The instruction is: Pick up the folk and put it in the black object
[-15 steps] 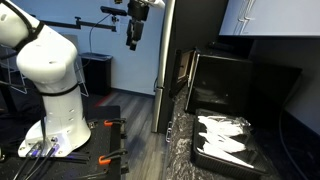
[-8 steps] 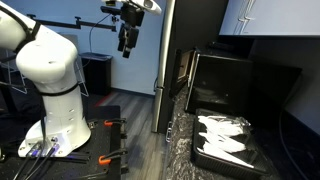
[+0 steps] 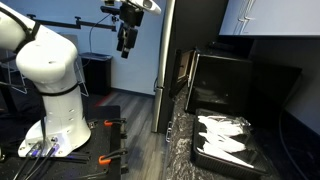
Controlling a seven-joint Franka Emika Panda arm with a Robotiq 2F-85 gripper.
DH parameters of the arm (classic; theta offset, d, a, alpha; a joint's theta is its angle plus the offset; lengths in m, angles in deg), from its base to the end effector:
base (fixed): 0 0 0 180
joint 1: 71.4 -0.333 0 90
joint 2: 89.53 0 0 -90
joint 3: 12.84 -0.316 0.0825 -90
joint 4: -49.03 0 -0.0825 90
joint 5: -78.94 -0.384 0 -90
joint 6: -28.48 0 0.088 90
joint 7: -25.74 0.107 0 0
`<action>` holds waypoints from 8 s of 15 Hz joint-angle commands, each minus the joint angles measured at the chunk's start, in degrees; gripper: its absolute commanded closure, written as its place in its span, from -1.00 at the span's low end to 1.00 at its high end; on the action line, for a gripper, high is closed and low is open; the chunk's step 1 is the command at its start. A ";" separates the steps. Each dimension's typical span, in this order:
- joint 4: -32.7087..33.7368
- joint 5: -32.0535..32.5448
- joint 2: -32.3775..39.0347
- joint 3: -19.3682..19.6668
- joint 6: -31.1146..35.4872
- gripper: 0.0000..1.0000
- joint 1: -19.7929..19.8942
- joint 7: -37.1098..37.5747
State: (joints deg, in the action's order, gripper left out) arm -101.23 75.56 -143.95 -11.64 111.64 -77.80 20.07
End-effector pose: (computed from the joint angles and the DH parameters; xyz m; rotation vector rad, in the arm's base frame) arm 0.2422 0.0282 0.5035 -3.0316 -0.3055 0.3388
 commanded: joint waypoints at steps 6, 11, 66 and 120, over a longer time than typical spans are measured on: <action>-3.32 6.07 -2.49 6.44 -0.37 -1.00 3.48 -8.29; -6.11 11.79 -2.26 12.06 3.83 -1.00 9.36 -8.27; 4.63 23.68 51.43 25.14 49.42 -1.00 26.77 -47.43; 23.19 4.15 75.37 13.63 65.16 1.00 38.10 -77.61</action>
State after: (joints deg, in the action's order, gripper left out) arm -78.36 80.73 -68.08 2.54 178.25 -40.16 -57.52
